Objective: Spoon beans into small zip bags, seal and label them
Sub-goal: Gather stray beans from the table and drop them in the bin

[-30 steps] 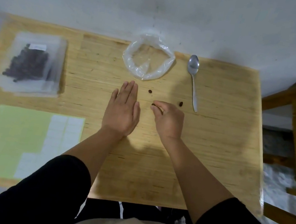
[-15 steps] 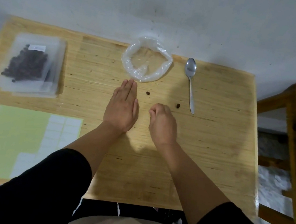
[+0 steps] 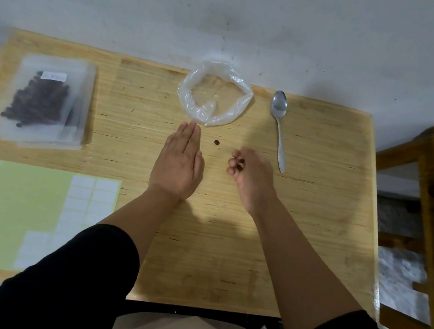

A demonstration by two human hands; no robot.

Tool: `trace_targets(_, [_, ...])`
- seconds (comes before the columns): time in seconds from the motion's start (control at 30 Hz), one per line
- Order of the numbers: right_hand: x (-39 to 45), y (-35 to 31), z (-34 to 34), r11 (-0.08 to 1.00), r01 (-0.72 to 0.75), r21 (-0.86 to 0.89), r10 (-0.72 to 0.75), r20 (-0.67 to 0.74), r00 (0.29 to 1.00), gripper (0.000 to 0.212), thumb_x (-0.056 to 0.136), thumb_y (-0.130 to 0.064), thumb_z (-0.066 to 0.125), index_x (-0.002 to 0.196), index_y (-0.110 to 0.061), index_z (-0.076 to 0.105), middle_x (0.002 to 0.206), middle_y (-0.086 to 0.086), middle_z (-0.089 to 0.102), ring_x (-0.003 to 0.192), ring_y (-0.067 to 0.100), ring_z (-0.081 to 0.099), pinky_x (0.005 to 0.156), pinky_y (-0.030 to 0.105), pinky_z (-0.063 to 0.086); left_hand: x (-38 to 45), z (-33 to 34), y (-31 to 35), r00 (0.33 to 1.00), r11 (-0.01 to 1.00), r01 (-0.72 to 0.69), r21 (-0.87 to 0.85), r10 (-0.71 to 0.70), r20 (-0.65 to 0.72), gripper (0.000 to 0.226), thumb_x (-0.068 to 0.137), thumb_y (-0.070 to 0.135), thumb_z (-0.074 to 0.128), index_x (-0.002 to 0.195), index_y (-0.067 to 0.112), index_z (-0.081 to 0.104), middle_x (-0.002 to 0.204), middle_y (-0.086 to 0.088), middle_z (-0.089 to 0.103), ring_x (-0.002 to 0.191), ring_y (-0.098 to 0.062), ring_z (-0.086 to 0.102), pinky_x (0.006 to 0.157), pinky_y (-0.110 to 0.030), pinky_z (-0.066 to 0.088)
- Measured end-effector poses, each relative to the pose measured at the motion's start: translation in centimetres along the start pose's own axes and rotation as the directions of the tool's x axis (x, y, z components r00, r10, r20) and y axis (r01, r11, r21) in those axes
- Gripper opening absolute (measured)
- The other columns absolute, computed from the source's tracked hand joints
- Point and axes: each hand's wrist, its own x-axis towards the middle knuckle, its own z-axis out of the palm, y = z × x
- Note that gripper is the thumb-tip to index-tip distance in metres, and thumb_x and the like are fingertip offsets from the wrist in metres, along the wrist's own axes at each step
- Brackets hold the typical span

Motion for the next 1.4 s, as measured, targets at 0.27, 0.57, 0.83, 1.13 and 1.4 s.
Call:
trace_targets(0.27, [1.1,1.1,1.4,0.752,0.216,-0.623,-0.295,-0.025,0.955,0.017,0.09,-0.027,0.056,0.097,-0.018,0.069,0.06,-0.018,0.049,0.055,-0.003,0.047,0.062,0.016,0.041,0.1,0.2,-0.2,1.0,0.999,-0.001,0.033,0.0,0.017,0.053,0.099,0.021,0.028,0.148,0.002,0.019,0.157,-0.013,0.017,0.147,-0.023,0.008,0.12,-0.033,0.004])
trace_targets(0.57, [2.7,2.3,2.4,0.445,0.293,-0.846,-0.455,0.069,0.888,0.022,0.089,-0.021,0.061,0.107,-0.014,0.07,0.104,0.001,0.071,0.094,0.011,0.063,0.078,0.004,0.032,0.0,0.1,-0.3,1.0,1.0,-0.007,0.026,0.006,0.015,0.053,0.1,0.02,0.027,0.148,0.002,0.018,0.157,-0.012,0.017,0.147,-0.022,0.007,0.119,-0.031,0.003])
trace_targets(0.83, [1.7,2.6,2.7,0.297,0.348,-0.889,-0.508,0.162,0.846,0.017,0.093,-0.016,0.049,0.093,-0.008,0.064,0.083,0.005,0.066,0.074,0.019,0.059,0.071,0.029,0.045,0.0,0.3,-0.4,1.0,0.999,-0.01,0.039,0.01,0.008,0.053,0.099,0.021,0.027,0.147,0.002,0.02,0.157,-0.013,0.019,0.146,-0.023,0.01,0.119,-0.032,0.005])
trace_targets(1.13, [-2.2,2.3,-0.1,0.98,-0.032,0.196,0.037,-0.022,0.999,0.022,0.091,-0.008,0.043,0.07,-0.012,0.05,0.055,-0.003,0.042,0.049,0.009,0.038,0.044,0.021,0.033,-0.3,0.2,-0.1,0.999,0.998,-0.034,0.052,0.033,0.028,0.052,0.1,0.02,0.026,0.147,-0.001,0.019,0.156,-0.015,0.019,0.146,-0.024,0.008,0.119,-0.033,0.004])
trace_targets(1.4, [-2.4,1.1,-3.7,0.993,0.093,-0.068,-0.111,-0.33,0.937,0.015,0.087,-0.012,0.054,0.081,-0.012,0.068,0.052,-0.007,0.053,0.043,0.007,0.04,0.039,0.019,0.032,-0.8,0.9,2.9,0.992,0.994,-0.108,0.027,0.106,0.069,0.051,0.1,0.019,0.03,0.147,0.0,0.02,0.156,-0.016,0.019,0.146,-0.024,0.009,0.12,-0.033,0.003])
